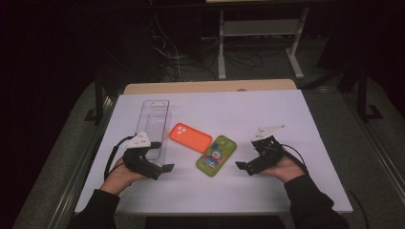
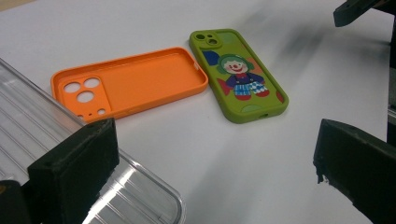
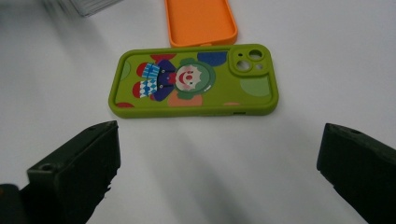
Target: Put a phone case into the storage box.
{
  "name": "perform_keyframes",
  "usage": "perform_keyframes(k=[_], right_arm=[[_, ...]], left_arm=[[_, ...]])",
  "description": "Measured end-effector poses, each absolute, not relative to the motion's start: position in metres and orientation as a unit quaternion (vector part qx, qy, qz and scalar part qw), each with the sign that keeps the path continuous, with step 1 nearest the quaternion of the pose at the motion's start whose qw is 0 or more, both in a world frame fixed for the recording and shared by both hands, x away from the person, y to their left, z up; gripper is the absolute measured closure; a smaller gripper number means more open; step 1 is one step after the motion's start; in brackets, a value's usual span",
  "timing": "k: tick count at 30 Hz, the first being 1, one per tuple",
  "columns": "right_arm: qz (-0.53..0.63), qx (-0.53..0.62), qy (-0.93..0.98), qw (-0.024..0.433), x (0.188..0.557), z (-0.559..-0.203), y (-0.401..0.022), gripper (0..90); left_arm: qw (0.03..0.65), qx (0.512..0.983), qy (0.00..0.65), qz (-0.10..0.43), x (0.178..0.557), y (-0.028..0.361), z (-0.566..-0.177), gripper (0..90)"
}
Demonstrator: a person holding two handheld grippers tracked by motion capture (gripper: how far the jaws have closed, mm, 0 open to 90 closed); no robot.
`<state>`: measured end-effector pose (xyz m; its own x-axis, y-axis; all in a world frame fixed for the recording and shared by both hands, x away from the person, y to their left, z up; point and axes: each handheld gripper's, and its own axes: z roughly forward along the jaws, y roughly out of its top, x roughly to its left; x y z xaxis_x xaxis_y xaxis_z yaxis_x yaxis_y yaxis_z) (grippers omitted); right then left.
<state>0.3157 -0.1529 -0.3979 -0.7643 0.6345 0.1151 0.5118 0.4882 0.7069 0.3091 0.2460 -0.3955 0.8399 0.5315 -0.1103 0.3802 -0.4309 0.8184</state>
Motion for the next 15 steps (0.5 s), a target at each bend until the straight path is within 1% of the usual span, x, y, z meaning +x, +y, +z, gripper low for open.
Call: perform_keyframes(k=[15], right_arm=[[0.384,0.335,0.857,0.077,0.342,-0.386,-0.137,0.0]], left_arm=[[0.467,0.835,0.277,0.082,0.309,0.248,-0.394,0.0]])
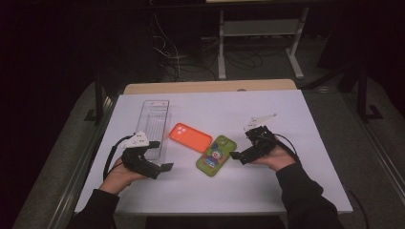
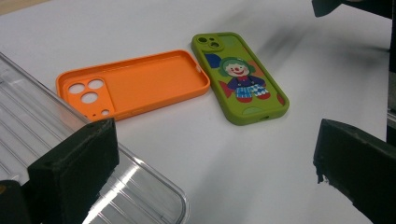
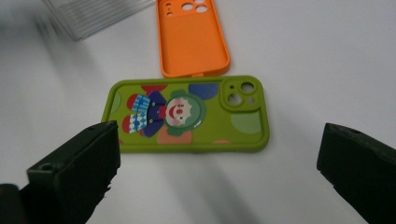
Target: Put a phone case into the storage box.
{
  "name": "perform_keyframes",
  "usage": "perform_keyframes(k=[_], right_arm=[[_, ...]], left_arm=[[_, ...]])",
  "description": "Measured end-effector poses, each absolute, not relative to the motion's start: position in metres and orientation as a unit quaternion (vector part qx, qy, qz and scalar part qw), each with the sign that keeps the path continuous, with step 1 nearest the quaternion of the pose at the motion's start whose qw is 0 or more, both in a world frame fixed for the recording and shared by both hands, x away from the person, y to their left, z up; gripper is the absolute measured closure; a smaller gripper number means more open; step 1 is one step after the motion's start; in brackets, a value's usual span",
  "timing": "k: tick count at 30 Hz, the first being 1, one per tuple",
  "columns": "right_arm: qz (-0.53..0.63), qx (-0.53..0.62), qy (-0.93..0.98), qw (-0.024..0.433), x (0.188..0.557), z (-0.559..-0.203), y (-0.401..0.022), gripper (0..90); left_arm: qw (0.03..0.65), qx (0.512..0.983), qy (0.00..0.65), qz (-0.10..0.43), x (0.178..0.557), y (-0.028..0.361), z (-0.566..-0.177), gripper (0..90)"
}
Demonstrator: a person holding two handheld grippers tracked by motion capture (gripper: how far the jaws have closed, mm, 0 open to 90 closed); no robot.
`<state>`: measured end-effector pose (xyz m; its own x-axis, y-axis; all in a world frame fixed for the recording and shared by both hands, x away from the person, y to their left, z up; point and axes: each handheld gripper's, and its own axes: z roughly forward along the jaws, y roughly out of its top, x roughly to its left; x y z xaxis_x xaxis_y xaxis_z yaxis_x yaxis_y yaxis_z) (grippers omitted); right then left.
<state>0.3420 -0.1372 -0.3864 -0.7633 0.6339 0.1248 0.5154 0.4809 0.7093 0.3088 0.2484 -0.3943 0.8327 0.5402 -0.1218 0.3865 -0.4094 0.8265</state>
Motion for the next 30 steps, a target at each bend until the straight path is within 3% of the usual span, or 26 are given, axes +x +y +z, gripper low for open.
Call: perform_keyframes(k=[30], right_arm=[[0.386,0.317,0.863,0.081,0.395,-0.367,-0.091,0.0]], left_arm=[[0.472,0.831,0.281,0.083,0.310,0.251,-0.394,0.0]])
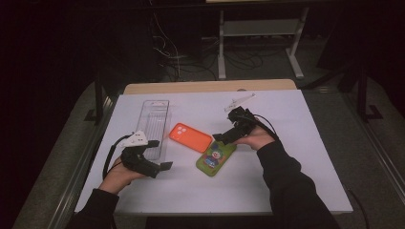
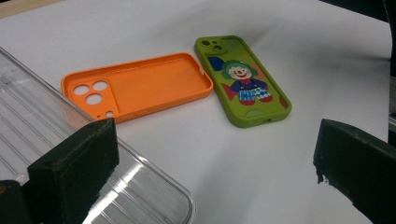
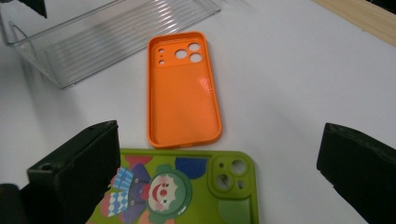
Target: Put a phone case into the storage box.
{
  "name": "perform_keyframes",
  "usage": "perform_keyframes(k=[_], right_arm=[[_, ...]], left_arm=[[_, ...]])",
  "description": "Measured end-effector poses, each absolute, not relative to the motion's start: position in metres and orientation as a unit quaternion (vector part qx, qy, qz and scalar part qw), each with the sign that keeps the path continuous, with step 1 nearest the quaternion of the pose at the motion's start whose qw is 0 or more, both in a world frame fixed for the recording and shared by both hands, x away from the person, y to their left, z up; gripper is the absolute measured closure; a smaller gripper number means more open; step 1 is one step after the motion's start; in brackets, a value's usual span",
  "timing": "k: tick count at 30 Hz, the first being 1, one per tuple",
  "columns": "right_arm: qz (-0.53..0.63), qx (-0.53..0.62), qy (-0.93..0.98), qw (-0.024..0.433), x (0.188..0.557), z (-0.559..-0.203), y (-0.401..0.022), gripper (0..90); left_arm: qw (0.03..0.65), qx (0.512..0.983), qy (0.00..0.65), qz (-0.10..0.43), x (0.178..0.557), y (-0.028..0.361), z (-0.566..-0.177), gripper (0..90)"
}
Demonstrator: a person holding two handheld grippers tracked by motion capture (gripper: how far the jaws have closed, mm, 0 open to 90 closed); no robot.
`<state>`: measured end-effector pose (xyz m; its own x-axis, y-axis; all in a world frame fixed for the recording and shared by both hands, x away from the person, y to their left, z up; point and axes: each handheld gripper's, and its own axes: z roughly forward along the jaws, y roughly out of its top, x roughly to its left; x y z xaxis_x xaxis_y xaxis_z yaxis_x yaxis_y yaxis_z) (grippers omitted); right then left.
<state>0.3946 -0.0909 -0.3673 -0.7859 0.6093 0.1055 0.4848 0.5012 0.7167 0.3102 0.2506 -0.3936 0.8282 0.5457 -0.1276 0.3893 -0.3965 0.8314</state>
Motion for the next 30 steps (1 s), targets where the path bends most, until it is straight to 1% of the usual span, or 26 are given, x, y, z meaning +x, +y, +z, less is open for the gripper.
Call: perform_keyframes(k=[14,30], right_arm=[[0.388,0.313,0.863,0.078,0.419,-0.367,-0.062,0.0],[0.395,0.309,0.862,0.076,0.437,-0.363,-0.037,0.0]], left_arm=[[0.472,0.831,0.281,0.082,0.310,0.250,-0.394,0.0],[0.468,0.834,0.278,0.086,0.311,0.251,-0.393,0.0]])
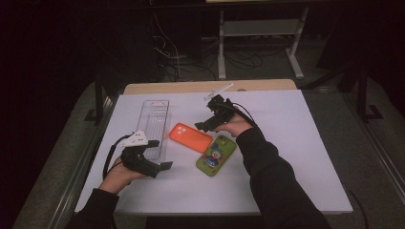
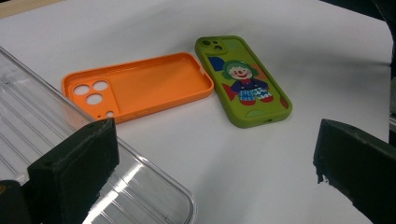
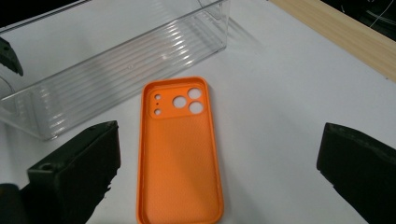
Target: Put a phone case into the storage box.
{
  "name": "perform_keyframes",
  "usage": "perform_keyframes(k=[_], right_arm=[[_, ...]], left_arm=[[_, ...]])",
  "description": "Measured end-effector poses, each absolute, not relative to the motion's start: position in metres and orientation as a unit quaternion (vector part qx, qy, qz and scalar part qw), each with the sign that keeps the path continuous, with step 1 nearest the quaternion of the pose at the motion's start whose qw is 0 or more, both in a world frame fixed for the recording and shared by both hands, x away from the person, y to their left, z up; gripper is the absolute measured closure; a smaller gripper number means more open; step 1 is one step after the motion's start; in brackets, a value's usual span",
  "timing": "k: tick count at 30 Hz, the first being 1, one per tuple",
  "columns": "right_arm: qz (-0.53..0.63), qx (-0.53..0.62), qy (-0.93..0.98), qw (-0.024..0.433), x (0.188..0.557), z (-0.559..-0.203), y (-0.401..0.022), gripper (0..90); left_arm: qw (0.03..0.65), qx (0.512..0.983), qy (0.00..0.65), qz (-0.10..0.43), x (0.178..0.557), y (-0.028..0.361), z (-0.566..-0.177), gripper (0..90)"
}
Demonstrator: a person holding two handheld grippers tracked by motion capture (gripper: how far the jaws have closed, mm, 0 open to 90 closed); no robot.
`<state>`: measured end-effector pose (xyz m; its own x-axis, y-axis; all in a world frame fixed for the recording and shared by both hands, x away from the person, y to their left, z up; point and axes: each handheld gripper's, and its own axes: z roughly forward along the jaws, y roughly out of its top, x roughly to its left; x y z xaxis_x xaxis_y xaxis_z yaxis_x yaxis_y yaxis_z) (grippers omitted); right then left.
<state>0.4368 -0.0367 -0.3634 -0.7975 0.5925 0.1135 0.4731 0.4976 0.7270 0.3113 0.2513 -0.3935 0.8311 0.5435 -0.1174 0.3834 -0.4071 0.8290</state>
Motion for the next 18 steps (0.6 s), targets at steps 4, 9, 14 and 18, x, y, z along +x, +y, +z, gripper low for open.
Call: perform_keyframes(k=[4,9,14,18], right_arm=[[0.392,0.307,0.864,0.077,0.442,-0.363,-0.029,0.0],[0.391,0.302,0.866,0.072,0.446,-0.365,-0.021,0.0],[0.381,0.301,0.872,0.069,0.446,-0.375,-0.010,0.0],[0.372,0.295,0.878,0.067,0.448,-0.381,-0.006,0.0]], left_arm=[[0.468,0.835,0.276,0.086,0.312,0.252,-0.393,0.0],[0.472,0.831,0.281,0.084,0.311,0.252,-0.394,0.0],[0.472,0.831,0.282,0.084,0.311,0.251,-0.394,0.0],[0.470,0.834,0.278,0.085,0.312,0.252,-0.394,0.0]])
